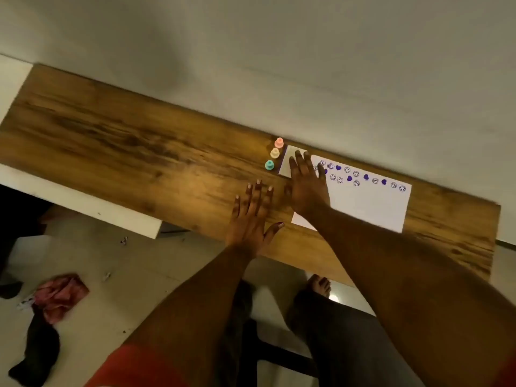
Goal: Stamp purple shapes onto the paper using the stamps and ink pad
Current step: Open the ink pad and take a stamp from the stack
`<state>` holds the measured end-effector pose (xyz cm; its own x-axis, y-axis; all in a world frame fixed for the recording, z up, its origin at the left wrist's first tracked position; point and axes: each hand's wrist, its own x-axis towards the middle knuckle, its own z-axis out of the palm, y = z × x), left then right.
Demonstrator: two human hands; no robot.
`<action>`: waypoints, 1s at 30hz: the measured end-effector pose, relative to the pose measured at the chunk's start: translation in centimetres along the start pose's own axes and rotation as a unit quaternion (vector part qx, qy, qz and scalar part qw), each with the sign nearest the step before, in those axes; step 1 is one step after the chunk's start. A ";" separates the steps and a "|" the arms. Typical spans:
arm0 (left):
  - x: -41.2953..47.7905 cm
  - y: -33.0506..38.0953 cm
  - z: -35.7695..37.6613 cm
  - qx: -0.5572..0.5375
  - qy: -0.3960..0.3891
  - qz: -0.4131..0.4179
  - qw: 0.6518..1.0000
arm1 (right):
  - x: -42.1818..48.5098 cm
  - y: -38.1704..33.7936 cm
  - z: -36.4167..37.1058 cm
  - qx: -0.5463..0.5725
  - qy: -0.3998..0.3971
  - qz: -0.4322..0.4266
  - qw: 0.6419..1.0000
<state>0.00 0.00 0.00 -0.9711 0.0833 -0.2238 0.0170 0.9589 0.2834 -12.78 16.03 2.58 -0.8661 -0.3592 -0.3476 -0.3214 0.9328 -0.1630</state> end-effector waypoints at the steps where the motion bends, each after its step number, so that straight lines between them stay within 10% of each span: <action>1: 0.1 -0.2 0.6 -0.003 0.004 -0.002 1.000 | 0.3 0.2 0.4 -0.004 0.012 0.006 1.000; 30: -4.0 -3.5 2.6 -0.099 0.060 -0.042 0.992 | -8.9 -6.7 7.6 -0.088 0.030 -0.025 0.995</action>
<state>4.41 -3.00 -2.52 -0.9888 -0.0382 -0.1446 -0.1000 0.8879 0.4491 -0.03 12.75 -0.22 -0.8666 -0.4085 -0.2867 -0.4227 0.9062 -0.0135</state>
